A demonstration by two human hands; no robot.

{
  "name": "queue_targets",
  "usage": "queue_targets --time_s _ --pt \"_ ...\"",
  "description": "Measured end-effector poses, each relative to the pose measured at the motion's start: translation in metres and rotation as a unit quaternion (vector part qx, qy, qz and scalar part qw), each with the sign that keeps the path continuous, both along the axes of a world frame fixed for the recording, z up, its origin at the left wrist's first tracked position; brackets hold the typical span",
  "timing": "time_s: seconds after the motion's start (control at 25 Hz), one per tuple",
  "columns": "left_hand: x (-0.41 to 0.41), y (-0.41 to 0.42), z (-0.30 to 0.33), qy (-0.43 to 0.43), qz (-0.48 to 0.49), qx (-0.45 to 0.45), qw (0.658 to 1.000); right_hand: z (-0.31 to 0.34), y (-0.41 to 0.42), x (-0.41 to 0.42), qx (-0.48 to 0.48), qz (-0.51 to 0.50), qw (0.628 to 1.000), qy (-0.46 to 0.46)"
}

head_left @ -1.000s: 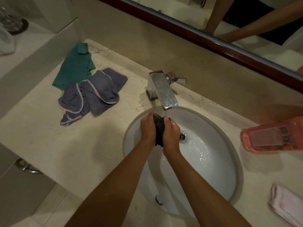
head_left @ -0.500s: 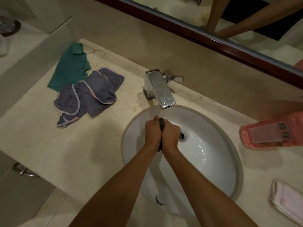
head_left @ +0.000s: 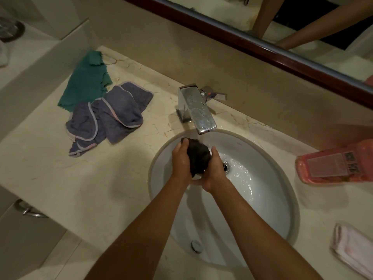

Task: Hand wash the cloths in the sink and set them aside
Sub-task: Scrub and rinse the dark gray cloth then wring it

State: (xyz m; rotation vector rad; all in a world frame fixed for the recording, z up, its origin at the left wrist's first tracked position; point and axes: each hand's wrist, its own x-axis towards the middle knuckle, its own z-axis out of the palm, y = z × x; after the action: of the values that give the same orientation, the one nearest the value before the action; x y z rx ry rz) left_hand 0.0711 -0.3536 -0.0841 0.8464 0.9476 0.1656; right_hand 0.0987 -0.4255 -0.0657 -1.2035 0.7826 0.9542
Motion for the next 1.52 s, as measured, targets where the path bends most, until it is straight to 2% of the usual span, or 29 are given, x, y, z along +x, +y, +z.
queue_targets --time_s 0.04,0.12,0.2,0.28,0.32,0.4,0.48,0.56,0.64,0.72,0.84,0.92,1.04,1.24,1.4,1.52 --pt "-0.002 0.004 -0.001 -0.022 -0.014 0.025 0.999 0.004 -0.004 0.002 0.034 0.010 0.999 0.023" --pt "-0.007 0.010 -0.004 -0.032 -0.055 0.113 0.992 0.008 -0.007 0.005 0.063 -0.024 0.998 0.004" --pt "-0.009 0.013 -0.005 -0.014 -0.076 0.166 0.983 0.006 -0.009 0.010 0.025 -0.055 0.991 -0.123" --pt "-0.011 0.014 -0.004 0.013 -0.081 0.143 0.986 0.007 -0.011 0.010 -0.025 -0.021 0.959 -0.281" --pt "-0.012 0.013 -0.002 0.021 -0.090 0.108 0.990 0.005 -0.014 0.010 -0.042 0.009 0.942 -0.333" --pt "-0.009 0.010 0.004 0.038 -0.110 0.013 0.993 0.000 -0.017 0.004 -0.052 0.067 0.923 -0.376" --pt "-0.002 0.008 0.010 0.053 -0.116 -0.071 0.989 -0.006 -0.017 -0.004 -0.002 0.069 0.931 -0.360" --pt "0.005 0.005 0.014 0.045 -0.106 -0.089 0.989 -0.004 -0.012 -0.005 0.048 -0.029 0.956 -0.288" --pt "0.008 0.001 0.011 0.032 -0.104 -0.014 0.994 -0.004 -0.008 0.000 -0.001 -0.094 0.964 -0.249" --pt "0.007 -0.003 0.007 0.030 -0.073 0.084 0.993 -0.002 -0.005 0.004 -0.069 -0.069 0.967 -0.235" --pt "0.006 -0.010 0.010 0.037 -0.030 0.167 0.985 0.000 0.001 0.001 0.046 -0.054 0.992 -0.107" --pt "0.007 -0.012 0.011 0.032 -0.004 0.183 0.983 0.002 0.007 -0.002 0.112 -0.082 0.988 -0.067" --pt "0.004 -0.012 0.009 0.012 -0.008 0.187 0.982 0.000 0.016 0.003 0.113 -0.099 0.982 -0.117" --pt "-0.006 -0.018 0.007 -0.060 -0.033 0.143 0.987 -0.007 0.026 0.008 0.017 -0.080 0.971 -0.223" --pt "-0.012 -0.015 0.008 -0.096 -0.041 0.073 0.992 -0.004 0.032 0.012 -0.008 -0.129 0.971 -0.199" --pt "-0.014 -0.012 0.014 -0.079 -0.066 0.041 0.994 -0.004 0.034 0.014 -0.022 -0.163 0.975 -0.151"
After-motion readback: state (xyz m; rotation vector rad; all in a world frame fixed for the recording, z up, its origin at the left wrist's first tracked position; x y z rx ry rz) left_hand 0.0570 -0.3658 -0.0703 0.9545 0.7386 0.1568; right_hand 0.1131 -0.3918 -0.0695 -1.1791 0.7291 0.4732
